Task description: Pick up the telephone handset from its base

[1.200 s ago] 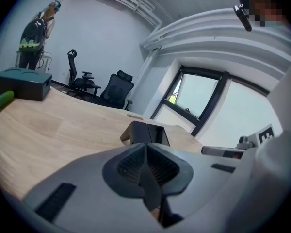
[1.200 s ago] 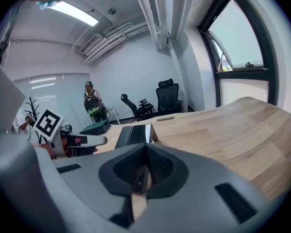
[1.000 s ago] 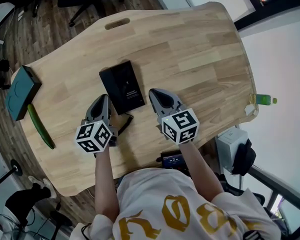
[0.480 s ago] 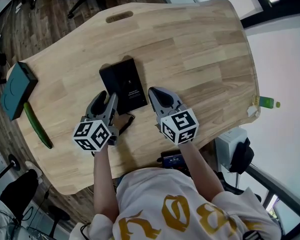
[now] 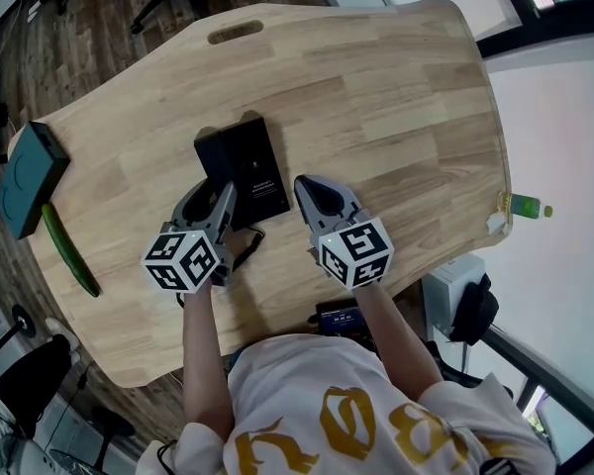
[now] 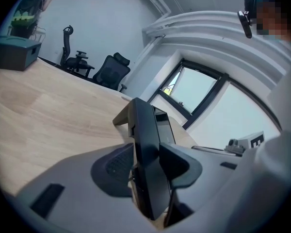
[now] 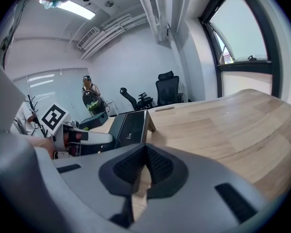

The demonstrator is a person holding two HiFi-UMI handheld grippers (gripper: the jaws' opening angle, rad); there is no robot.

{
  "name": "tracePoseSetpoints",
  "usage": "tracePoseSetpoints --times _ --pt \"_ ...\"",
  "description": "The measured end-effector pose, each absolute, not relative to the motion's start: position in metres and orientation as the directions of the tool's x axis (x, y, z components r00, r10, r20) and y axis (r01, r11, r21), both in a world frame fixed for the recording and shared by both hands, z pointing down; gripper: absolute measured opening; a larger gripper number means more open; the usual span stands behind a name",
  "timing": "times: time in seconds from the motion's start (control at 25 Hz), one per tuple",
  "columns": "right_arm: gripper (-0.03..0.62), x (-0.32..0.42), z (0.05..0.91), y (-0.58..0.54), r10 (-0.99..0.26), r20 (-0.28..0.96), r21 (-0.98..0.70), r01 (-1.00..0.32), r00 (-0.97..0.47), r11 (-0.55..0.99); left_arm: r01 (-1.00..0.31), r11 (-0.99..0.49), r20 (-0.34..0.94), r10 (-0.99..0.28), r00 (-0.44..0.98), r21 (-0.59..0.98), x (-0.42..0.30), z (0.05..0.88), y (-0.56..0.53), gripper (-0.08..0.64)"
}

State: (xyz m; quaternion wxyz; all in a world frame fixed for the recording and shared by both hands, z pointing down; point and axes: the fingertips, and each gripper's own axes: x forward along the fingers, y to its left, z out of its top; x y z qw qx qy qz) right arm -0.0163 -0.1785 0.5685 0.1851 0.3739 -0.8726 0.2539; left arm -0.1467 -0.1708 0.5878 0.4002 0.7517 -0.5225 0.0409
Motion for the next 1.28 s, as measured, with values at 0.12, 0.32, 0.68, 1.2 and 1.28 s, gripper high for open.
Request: tracePoseSetpoints --times 0.12,0.32,0.68,1.2,1.28 --pt "0.005 -0.015 0.569 -0.179 -0.561 0.515 -0.302 -0.750 -0.648 0.589 -0.810 -0.140 0.476 -0.747 0.463 0.569 -0.145 0.587 -0.172 0.155" --pt "0.005 -0.012 0.566 -0.178 -0.566 0.514 -0.296 -0.753 -0.645 0.588 -0.818 -0.132 0.484 -0.750 0.451 0.560 -0.146 0.586 -0.171 0.141" --pt "0.005 -0.006 0.564 -0.174 -0.573 0.515 -0.293 -0.760 -0.637 0.581 -0.790 -0.109 0.459 -0.762 0.456 0.603 -0.148 0.581 -0.167 0.105" --pt "0.005 0.000 0.568 -0.169 -0.564 0.529 -0.292 -0.760 -0.635 0.581 -0.678 -0.097 0.384 -0.761 0.522 0.729 -0.154 0.584 -0.166 0.095" --pt "0.005 0.000 0.569 -0.168 -0.560 0.531 -0.297 -0.759 -0.636 0.579 -0.661 -0.108 0.366 -0.761 0.536 0.742 -0.155 0.584 -0.166 0.094"
